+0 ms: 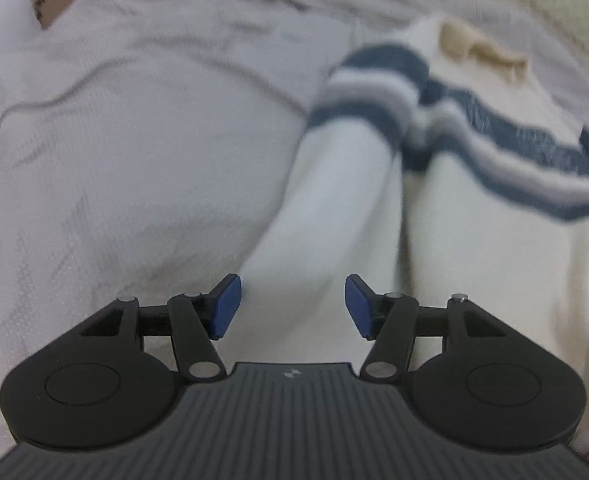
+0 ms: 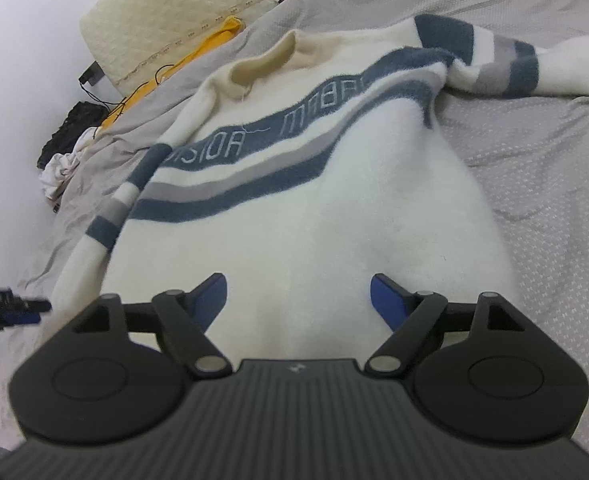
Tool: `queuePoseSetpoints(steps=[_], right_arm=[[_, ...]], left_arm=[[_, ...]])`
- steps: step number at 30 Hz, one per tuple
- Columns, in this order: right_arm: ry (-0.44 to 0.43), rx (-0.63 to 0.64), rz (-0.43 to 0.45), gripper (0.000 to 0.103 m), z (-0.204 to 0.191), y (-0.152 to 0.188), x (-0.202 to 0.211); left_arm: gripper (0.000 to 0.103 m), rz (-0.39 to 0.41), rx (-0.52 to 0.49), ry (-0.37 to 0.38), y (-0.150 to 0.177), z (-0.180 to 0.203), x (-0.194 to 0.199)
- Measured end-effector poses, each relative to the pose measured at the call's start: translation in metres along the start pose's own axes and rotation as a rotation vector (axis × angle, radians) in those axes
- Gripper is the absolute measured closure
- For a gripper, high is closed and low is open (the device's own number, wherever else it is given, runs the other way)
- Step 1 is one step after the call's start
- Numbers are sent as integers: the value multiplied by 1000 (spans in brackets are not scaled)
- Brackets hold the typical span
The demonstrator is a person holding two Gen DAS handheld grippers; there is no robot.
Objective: Fold large clothes
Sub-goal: 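Pinch the sleeve cuff with the left gripper, pull it outward, release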
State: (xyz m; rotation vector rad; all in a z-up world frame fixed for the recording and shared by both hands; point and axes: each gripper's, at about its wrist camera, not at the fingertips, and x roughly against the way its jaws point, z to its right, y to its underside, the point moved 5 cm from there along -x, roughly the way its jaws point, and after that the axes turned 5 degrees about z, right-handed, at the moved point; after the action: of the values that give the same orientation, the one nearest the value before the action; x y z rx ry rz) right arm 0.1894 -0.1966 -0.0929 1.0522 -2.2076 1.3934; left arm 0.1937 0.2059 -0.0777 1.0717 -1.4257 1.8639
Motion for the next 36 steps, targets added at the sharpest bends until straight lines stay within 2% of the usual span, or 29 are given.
queuePoseSetpoints(steps=[3,5,7,8,9,11,12,14,17,20,24,27,32,33,36], right_arm=[[4,-13,-1,22,3,1,-1],[11,-18,-1,22,4,2,-2],[25,-12,-4,22,4,3,-4],[32,-5,-4,22,3,3,-5],[41,7,-4,22,2,4,-6],[54,28,-6,22,0,6,-6],[61,39,-4,22,-1,7,-6],[74,59,-2,22,-3,8,-7],[91,79,7,22,-5,8,-9],[98,103,17,22,-8,7,-11],[92,122,34,22,-10,6,-14],[97,141,47,22,-10,4,-20],[94,160,67,20,-12,1,-30],[94,167,72,20,-13,0,-33],[98,185,86,20,-16,-3,-39]], left_arm=[[35,-57,-77,-5,8,-6,-12],[35,-106,-95,-13,17,-15,-20],[36,-122,-91,-2,24,-24,-23],[48,-104,-92,21,27,-28,-19],[71,-88,-96,55,28,-29,-15],[90,-48,-84,112,27,-33,1],[94,-23,-72,151,24,-36,11],[95,23,-62,200,14,-40,32],[96,108,-57,209,-14,-56,71],[96,175,-48,162,-56,-77,105],[96,288,-65,26,-132,-112,132],[96,341,-59,-66,-196,-131,128],[96,331,-43,-234,-273,-163,67],[96,326,-35,-255,-282,-167,51],[96,335,70,-292,-296,-185,-6]])
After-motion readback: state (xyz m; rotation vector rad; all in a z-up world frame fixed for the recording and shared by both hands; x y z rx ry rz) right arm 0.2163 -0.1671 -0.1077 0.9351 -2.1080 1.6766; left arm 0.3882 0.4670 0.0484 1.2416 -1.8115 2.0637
